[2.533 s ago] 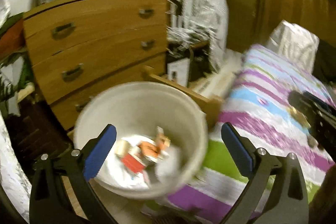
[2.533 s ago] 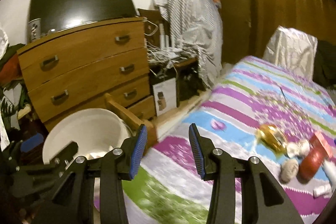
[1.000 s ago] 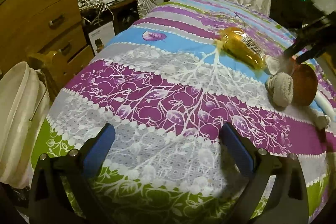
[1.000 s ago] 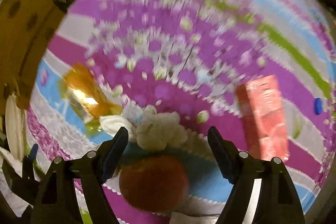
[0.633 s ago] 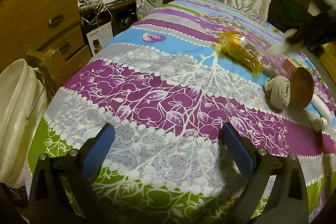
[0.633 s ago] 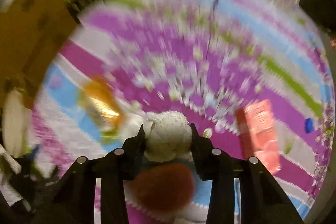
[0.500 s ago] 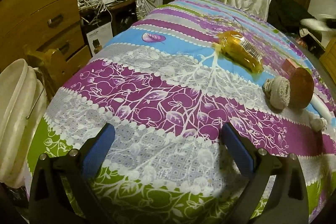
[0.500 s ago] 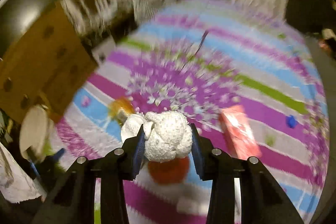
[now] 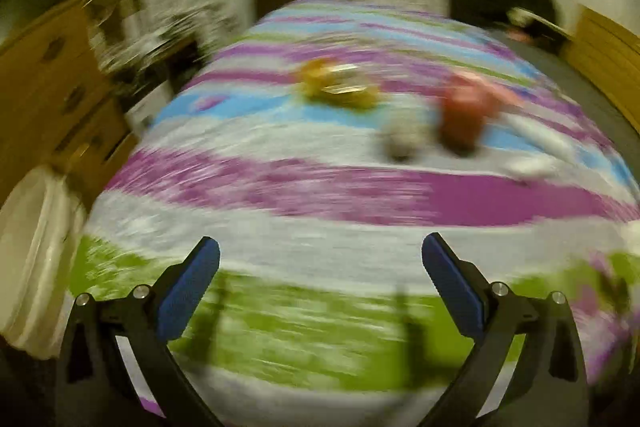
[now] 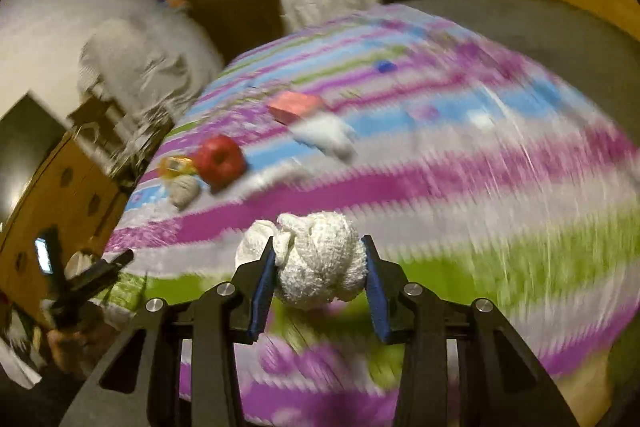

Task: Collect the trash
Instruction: 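Grasp the white foam sheet with the left tool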

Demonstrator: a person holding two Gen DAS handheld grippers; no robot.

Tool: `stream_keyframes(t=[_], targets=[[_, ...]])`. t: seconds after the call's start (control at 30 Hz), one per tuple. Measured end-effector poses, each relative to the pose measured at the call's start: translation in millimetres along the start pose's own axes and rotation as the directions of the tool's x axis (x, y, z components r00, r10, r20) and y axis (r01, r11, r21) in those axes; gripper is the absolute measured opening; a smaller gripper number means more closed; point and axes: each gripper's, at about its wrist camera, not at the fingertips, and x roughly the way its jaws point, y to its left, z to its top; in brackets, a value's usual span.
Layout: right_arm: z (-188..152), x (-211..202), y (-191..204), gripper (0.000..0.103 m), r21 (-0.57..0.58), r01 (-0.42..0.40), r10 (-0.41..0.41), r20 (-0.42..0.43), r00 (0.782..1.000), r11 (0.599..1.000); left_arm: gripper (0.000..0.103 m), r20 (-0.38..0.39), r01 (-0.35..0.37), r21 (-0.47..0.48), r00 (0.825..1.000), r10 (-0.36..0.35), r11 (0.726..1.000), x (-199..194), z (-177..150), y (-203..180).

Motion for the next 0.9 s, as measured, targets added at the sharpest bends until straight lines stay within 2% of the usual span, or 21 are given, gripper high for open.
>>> stream_keyframes(t=[0.07,0.13,0.23,0.27,0.37,0.5,0.6,0.63,0.7,0.73,0.8,0.83,0.87,0.9], targets=[[-26,-5,-20,0.042,0.091,-0.034,0.033,0.012,0.999,0.995,0.097,0.005,0.097,0.071,0.995,-0.098,0.993,-12,13,-44],[-41,-10,-31,0.042,0.141,-0.05,0.046,0.033,0.998,0.989,0.097,-0.017,0.172,0.093,0.985,-0.171,0.981,-11,32,-78],[-51,-18,-43,0.042,0.157,-0.072,0.065,0.05,0.997,0.985,0.097,-0.075,0.267,0.021,0.961,-0.265,0.963,6,75,-132],[-53,-21,-47,0.042,0.162,-0.078,0.07,0.054,0.996,0.984,0.097,-0.088,0.278,0.006,0.957,-0.277,0.96,15,91,-152],[-57,-30,-61,0.042,0.188,-0.103,0.093,0.061,0.994,0.977,0.097,-0.164,0.243,0.001,0.957,-0.24,0.97,49,120,-209],[-61,-35,-76,0.042,0.222,-0.135,0.125,0.059,0.99,0.966,0.097,-0.333,0.123,-0.042,0.934,-0.13,0.991,114,137,-261],[-67,-36,-84,0.043,0.238,-0.158,0.15,0.051,0.987,0.958,0.097,-0.366,0.029,-0.084,0.929,-0.058,0.996,142,141,-267],[-69,-36,-86,0.043,0.246,-0.164,0.157,0.048,0.986,0.955,0.097,-0.385,0.0,-0.112,0.922,-0.043,0.994,153,141,-266],[-74,-34,-90,0.043,0.264,-0.176,0.171,0.044,0.984,0.948,0.097,-0.422,-0.025,-0.147,0.906,-0.04,0.989,169,141,-266],[-75,-32,-93,0.043,0.272,-0.182,0.177,0.043,0.983,0.945,0.097,-0.455,-0.029,-0.143,0.89,-0.04,0.989,180,138,-269],[-78,-28,-97,0.043,0.296,-0.198,0.195,0.041,0.98,0.934,0.097,-0.492,0.015,-0.139,0.867,-0.082,0.99,192,134,-277],[-79,-27,-97,0.043,0.299,-0.199,0.196,0.04,0.98,0.933,0.097,-0.499,0.039,-0.141,0.86,-0.105,0.989,196,131,-279],[-79,-26,-98,0.043,0.3,-0.197,0.193,0.041,0.98,0.933,0.096,-0.5,0.032,-0.12,0.861,-0.088,0.992,197,129,-281],[-79,-26,-98,0.043,0.3,-0.193,0.189,0.044,0.981,0.934,0.079,-0.488,0.017,-0.089,0.871,-0.058,0.996,196,128,-283]])
